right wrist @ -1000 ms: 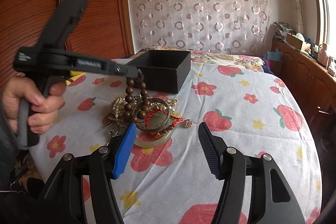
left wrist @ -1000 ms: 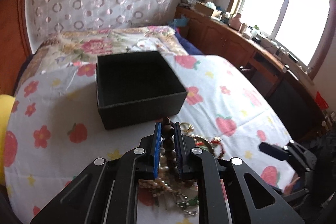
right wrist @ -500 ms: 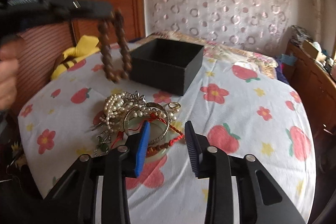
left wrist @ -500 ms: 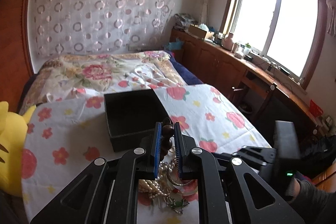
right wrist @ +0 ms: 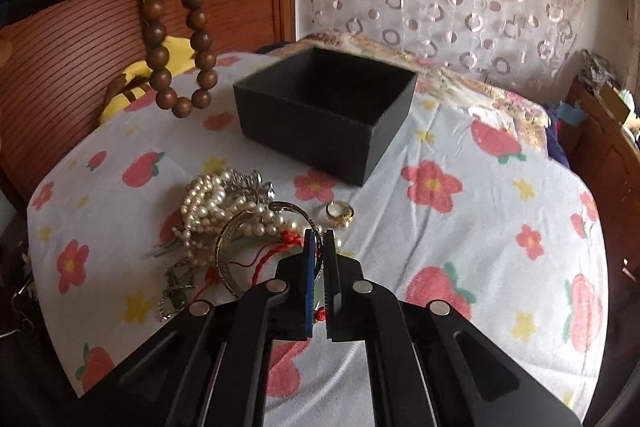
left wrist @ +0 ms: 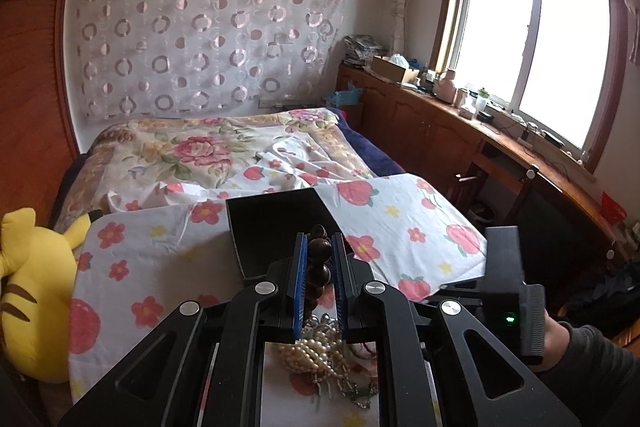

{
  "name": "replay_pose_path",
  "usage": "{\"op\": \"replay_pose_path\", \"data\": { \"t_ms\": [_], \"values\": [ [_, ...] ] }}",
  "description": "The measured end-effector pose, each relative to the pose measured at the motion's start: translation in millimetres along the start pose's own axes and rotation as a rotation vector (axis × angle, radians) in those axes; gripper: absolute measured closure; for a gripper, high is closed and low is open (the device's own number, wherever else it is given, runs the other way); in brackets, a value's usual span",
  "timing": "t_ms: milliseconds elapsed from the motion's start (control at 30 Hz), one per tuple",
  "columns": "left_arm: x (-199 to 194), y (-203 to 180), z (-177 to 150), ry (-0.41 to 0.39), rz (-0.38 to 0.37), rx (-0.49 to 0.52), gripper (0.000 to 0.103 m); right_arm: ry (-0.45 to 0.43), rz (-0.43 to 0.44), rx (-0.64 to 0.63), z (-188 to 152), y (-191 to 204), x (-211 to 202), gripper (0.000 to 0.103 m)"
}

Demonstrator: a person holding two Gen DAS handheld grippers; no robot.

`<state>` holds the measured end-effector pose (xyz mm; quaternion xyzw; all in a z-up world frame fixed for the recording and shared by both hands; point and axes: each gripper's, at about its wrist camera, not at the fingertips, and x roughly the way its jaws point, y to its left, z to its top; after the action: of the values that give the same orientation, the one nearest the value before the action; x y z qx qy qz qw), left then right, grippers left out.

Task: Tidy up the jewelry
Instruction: 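Lift the bead bracelet with the left tool and release it into the black box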

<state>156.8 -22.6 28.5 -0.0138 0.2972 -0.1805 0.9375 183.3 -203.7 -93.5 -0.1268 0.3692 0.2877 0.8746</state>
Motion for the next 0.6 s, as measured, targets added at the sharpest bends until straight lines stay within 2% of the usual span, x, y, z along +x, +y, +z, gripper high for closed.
{"op": "replay_pose_path", "data": {
  "t_ms": [300,600],
  "values": [
    [6,7,17,-0.016,0.023,0.004,0.092,-0.067,-0.034,-0.037,18,0,-27,0.099],
    [33,19,40,0.008,0.063,-0.006,0.092,-0.118,-0.083,0.003,55,-23,-27,0.099]
  ]
}}
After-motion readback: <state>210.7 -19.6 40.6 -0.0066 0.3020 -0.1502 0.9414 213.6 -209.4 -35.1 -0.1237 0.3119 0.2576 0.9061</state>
